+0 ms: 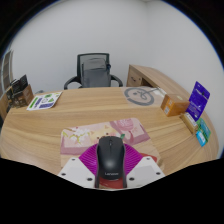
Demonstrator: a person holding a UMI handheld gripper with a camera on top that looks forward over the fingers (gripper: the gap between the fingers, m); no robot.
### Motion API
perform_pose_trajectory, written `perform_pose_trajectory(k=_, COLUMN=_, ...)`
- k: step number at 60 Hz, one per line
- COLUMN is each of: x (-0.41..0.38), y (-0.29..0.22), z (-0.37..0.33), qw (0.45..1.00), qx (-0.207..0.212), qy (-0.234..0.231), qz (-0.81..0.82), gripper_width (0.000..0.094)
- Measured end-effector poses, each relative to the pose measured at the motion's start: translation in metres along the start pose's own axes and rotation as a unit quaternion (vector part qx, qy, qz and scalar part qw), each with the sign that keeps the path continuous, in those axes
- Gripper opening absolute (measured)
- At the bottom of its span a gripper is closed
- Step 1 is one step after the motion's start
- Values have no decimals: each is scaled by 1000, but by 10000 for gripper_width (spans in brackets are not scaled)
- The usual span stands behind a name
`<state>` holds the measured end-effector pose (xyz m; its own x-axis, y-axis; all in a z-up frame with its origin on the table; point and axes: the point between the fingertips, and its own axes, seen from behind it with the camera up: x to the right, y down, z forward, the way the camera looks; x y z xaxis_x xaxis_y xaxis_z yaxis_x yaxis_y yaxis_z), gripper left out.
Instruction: Arrange mouse
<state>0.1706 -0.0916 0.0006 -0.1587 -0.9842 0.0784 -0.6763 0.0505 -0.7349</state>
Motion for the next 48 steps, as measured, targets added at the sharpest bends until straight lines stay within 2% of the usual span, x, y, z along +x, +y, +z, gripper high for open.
perform_pose_trajectory(k=5, x=0, y=12, z=5, qw=1000, qx=-8, qy=3, qz=3, gripper_width=333)
perform_pose_trajectory(k=14, x=-1, y=19, z=7, qw=1000, qx=-7, qy=-8, qz=13, gripper_width=496)
perform_pose_trajectory(k=15, x=0, y=18, z=6, qw=1000, qx=-7, qy=-7, qz=16, gripper_width=542)
perform_pose_trajectory(k=17, x=4, y=16, z=4, qw=1000, qx=-5, qy=-1, qz=20, gripper_width=769)
perform_pose_trajectory(k=19, x=7, y=10, z=-2, qw=1000, qx=1, qy=3, qz=22, gripper_width=874)
perform_pose_trajectory(k=21, x=7, y=4, z=-10, qw=1000, qx=8, qy=2, qz=21, gripper_width=830)
perform_pose_trajectory(k=25, x=6, y=-11, z=-36, qw=1000, qx=19, qy=-1, qz=16, gripper_width=877)
perform_pose_trajectory(k=34, x=3, y=-30, z=-124, qw=999, qx=39, qy=1, qz=8, gripper_width=872)
perform_pose_trajectory(k=48, x=-11, y=5, z=-289, qw=999, qx=42, qy=-5, qz=15, gripper_width=869)
